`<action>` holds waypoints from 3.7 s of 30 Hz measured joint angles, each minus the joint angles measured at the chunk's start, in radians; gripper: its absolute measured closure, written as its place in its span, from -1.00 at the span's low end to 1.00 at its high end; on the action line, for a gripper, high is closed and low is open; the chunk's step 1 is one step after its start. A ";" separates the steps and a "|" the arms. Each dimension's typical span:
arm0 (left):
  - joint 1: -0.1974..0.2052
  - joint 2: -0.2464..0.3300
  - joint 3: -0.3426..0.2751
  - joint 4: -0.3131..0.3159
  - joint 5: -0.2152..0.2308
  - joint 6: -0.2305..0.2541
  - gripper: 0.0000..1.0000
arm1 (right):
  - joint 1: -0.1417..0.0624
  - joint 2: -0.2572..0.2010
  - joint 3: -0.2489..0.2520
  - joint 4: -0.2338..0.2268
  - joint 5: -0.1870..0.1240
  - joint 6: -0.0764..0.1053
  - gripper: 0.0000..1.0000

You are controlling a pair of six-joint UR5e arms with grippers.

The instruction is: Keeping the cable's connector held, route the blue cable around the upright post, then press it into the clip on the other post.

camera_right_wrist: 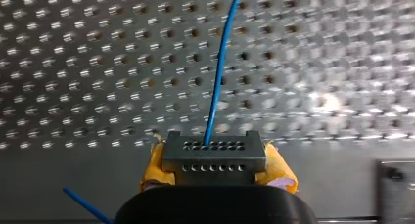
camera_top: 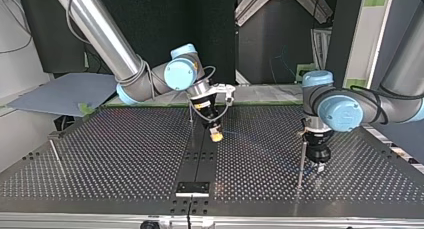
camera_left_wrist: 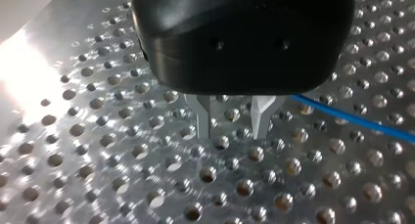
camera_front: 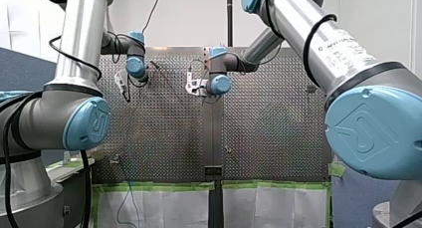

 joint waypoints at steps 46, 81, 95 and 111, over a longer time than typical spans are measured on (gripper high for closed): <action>0.002 -0.065 0.000 -0.003 0.021 -0.044 -0.98 | -0.009 0.272 0.077 -0.038 0.096 -0.046 1.00; 0.005 -0.065 0.000 0.001 0.024 -0.044 -0.98 | -0.064 0.463 0.202 -0.281 0.146 -0.008 1.00; 0.007 -0.065 0.000 0.000 0.021 -0.045 -0.98 | -0.112 0.509 0.296 -0.415 0.159 0.019 1.00; 0.011 -0.065 0.000 -0.001 0.022 -0.046 -0.98 | -0.144 0.505 0.393 -0.579 0.180 0.012 1.00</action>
